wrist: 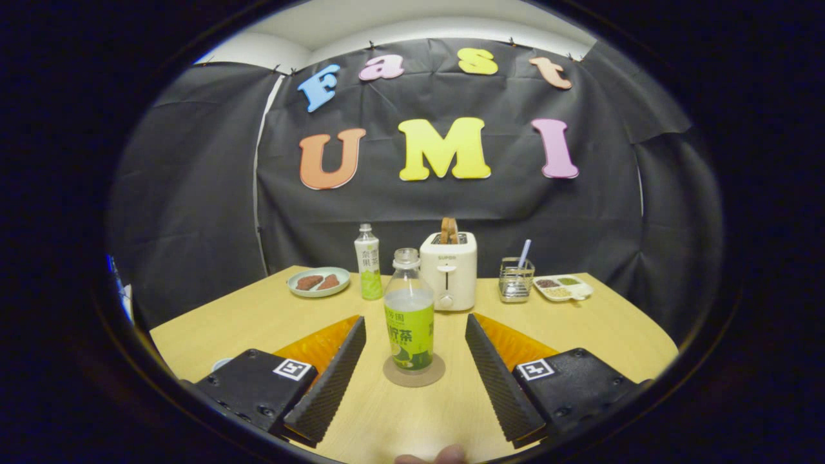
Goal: Take the bottle from table, then pour the juice into the cup, finally place the bottle on the coaster
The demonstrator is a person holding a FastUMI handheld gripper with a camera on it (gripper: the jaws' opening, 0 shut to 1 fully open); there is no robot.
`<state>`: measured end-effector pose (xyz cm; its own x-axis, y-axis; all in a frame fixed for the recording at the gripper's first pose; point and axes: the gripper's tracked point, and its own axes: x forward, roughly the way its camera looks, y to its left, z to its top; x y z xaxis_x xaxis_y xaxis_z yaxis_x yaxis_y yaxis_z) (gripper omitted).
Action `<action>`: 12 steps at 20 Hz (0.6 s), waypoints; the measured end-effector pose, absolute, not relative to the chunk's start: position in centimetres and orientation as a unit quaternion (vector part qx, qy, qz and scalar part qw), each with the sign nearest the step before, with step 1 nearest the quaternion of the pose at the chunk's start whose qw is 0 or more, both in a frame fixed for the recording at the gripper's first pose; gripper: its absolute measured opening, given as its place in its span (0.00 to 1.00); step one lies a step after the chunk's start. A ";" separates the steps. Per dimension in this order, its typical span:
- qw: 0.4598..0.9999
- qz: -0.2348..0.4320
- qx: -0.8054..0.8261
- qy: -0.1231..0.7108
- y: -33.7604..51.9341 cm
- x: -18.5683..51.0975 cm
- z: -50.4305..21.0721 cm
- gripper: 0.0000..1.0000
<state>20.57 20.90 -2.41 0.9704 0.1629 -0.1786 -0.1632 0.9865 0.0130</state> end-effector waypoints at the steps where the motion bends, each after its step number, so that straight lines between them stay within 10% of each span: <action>1: 0.993 0.079 0.001 0.086 20.7 19.6 -2.3 1.00; 12: 0.998 0.041 -0.022 0.048 15.9 9.0 -1.2 1.00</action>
<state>8.99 15.94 -1.24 0.9921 0.0799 -0.0967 -0.0840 0.9957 -0.0390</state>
